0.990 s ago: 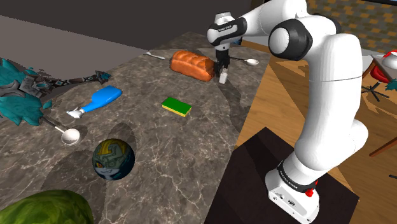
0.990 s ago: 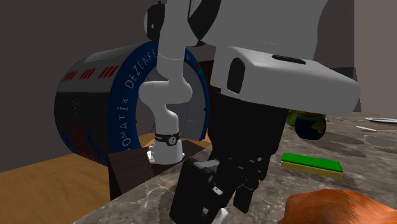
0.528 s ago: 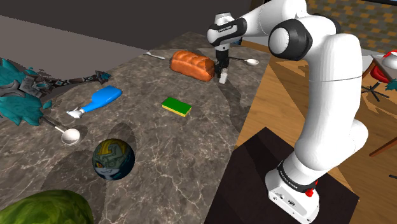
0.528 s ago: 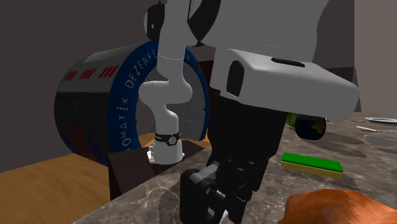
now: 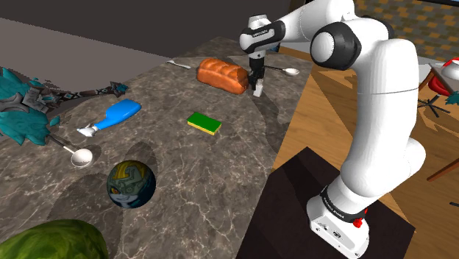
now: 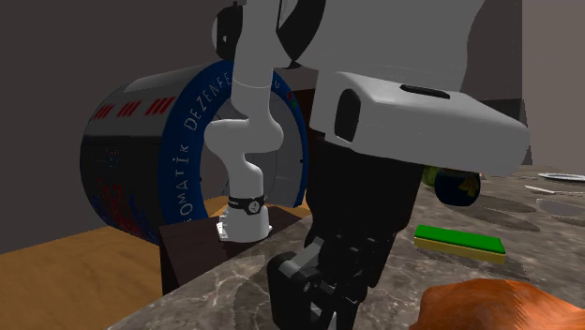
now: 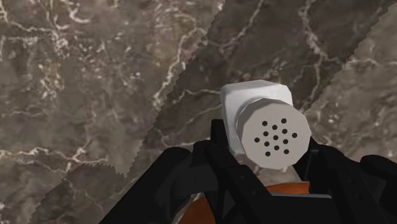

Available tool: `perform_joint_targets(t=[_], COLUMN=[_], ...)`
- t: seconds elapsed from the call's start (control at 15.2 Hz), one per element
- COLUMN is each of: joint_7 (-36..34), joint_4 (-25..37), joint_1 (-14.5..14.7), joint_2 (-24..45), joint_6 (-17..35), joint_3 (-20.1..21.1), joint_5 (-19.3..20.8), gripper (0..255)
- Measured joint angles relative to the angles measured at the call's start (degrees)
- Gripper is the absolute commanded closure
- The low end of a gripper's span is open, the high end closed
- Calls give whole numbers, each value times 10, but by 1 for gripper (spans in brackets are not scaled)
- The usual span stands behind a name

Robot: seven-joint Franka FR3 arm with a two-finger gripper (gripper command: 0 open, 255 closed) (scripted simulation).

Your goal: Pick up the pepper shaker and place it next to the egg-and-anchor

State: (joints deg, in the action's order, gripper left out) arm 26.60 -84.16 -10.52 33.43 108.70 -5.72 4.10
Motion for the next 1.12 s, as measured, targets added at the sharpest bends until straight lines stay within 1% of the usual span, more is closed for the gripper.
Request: perform_joint_targets(t=[0.26,0.73,1.12], joint_7=[1,5,8], joint_4=[5,30,68], joint_1=[0,1,1], joint_2=[-7,-25,-31], joint_6=[-12,-55,-99], joint_3=[0,-1,-1], joint_5=[0,1,1], gripper=[255,255,255])
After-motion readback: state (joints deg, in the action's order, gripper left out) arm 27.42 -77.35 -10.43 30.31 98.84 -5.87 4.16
